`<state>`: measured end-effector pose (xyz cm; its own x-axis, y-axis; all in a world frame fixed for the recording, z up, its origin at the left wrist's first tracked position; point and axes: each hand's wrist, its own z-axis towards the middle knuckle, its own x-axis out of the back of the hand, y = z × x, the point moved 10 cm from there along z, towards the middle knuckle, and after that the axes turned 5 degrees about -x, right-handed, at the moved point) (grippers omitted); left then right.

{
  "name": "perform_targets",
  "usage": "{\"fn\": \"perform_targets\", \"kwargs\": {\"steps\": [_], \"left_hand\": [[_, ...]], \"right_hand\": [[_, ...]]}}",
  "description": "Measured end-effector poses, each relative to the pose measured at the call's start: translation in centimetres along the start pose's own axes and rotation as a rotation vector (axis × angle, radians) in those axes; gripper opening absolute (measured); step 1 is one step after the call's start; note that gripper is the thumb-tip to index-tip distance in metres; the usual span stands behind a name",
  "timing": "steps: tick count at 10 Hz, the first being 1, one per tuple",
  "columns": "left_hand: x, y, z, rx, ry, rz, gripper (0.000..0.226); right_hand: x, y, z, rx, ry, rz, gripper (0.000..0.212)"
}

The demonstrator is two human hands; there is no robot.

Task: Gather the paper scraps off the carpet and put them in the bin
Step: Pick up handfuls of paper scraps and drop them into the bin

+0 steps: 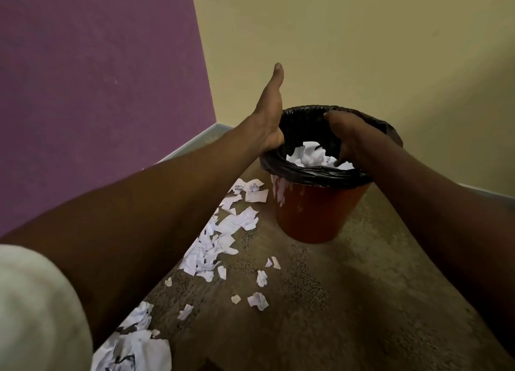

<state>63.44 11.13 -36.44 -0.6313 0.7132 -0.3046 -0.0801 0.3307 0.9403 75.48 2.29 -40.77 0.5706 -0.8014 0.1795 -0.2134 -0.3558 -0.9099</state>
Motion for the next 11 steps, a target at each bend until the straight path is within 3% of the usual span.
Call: {"fn": "perform_targets", "kwargs": {"steps": [2,3,4,5,6,7,8,9,10,11], "left_hand": [[1.8,1.5,-0.5,-0.099,0.028,-0.060,0.090],[4.5,1.1,-1.4,-0.084,0.063,-0.074,0.085],[8.4,-0.3,-3.3,-0.083,0.133,-0.043,0.062],[13.2,-2.1,-6.1,-0.077,0.258,0.016,0.049],[17.7,-4.4,-9.5,-0.041,0.368,0.056,0.034],[21.8,-7.5,-12.0,0.006,0.450,0.147,0.018],[25.4,-11.4,-13.8,0.028,0.515,0.343,0.015],[28.3,-15.6,-15.6,0.065,0.503,0.887,0.030],[29.8,-21.6,-16.9,0.122,0.382,1.176,0.059],[30.3,-26.6,-18.4,0.256,0.341,1.257,0.063]], "right_hand": [[-0.6,-0.8,-0.4,0.148,-0.011,0.059,0.046],[-0.8,-2.0,-1.4,0.233,0.037,0.069,0.025],[-1.5,-3.4,-3.9,0.359,0.074,0.049,0.015],[-3.4,-4.8,-7.7,0.580,0.055,0.030,0.028],[-6.7,-4.3,-12.1,0.719,-0.067,-0.033,0.029],[-10.6,-0.9,-12.8,0.738,-0.204,-0.181,0.027],[-13.9,4.8,-11.6,0.728,-0.266,-0.407,0.026],[-16.4,12.5,-9.6,0.650,-0.327,-0.728,0.031],[-17.7,20.3,-7.3,0.551,-0.476,-1.002,0.055],[-16.4,26.1,-4.5,0.391,-0.453,-1.126,0.052]]}}
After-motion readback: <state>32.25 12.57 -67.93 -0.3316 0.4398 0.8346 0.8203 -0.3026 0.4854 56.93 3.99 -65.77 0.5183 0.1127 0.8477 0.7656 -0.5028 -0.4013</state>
